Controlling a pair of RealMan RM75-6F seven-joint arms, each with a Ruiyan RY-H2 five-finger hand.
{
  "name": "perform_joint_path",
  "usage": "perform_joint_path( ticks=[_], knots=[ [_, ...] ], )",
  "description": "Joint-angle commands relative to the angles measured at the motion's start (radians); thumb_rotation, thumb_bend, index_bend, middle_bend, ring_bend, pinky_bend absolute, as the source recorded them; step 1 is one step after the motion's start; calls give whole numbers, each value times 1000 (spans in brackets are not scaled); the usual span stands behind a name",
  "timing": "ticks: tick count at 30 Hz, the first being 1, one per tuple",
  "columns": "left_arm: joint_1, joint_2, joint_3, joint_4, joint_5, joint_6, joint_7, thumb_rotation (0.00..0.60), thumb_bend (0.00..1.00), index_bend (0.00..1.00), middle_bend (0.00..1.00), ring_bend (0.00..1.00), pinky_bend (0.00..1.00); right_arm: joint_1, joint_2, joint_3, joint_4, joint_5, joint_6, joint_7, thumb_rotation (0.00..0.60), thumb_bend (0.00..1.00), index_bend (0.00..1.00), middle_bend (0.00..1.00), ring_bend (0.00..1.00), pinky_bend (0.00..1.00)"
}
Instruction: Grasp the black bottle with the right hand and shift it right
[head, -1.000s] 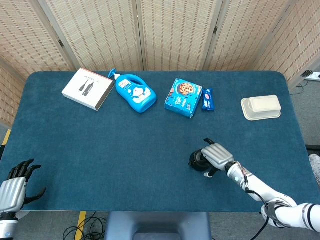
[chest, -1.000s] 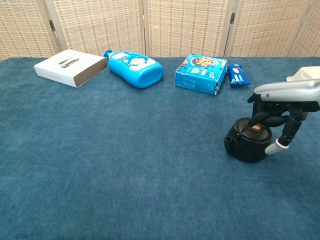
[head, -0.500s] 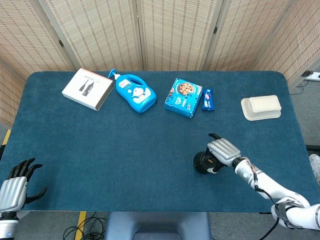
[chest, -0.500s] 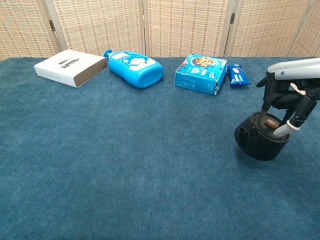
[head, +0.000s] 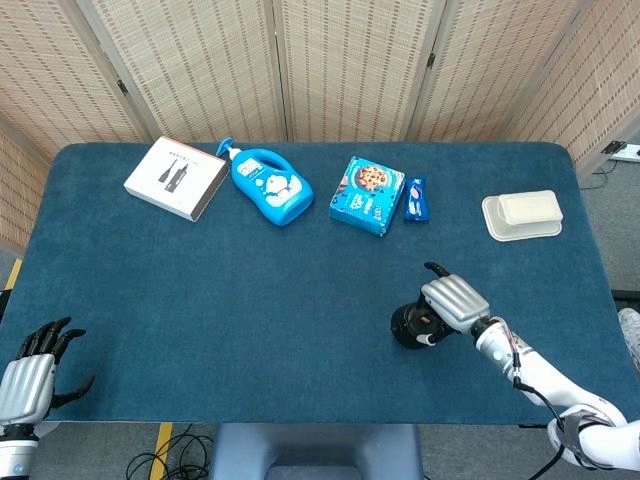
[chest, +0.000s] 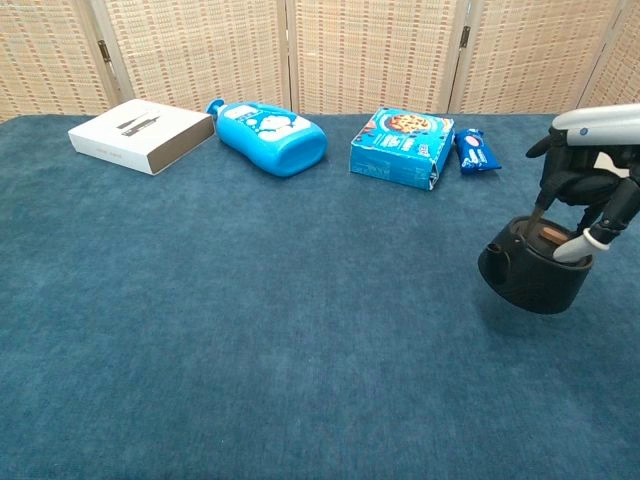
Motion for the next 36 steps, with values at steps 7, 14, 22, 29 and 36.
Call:
perform_joint_path(
  ticks=[7, 14, 22, 29, 36],
  knots=[
    [-1, 0, 0, -2, 1, 0, -5, 600, 274, 261, 122, 109, 145, -26, 2, -16, -76, 100, 87, -181, 418, 0, 1000, 1000, 902, 74],
    [0, 1, -2, -5, 3, 3, -7, 600, 274, 261, 122, 109, 145, -31, 8, -23, -107, 126, 108, -243, 416, 0, 1000, 1000, 903, 74],
    [1, 6, 0, -10, 1, 2, -5, 600, 274, 261, 122, 109, 145, -40, 3, -26, -106, 116, 126, -252, 418, 164, 1000, 1000, 929, 75],
    [-1, 7, 0, -10, 1, -1, -5, 600, 274, 261, 122, 109, 145, -46, -6, -26, -95, 92, 133, -240, 418, 444, 1000, 1000, 945, 87],
    [-1, 7, 0, -7, -2, -2, -7, 600, 274, 261, 122, 109, 145, -46, -17, -24, -85, 68, 138, -241, 417, 438, 1000, 1000, 946, 117]
  ],
)
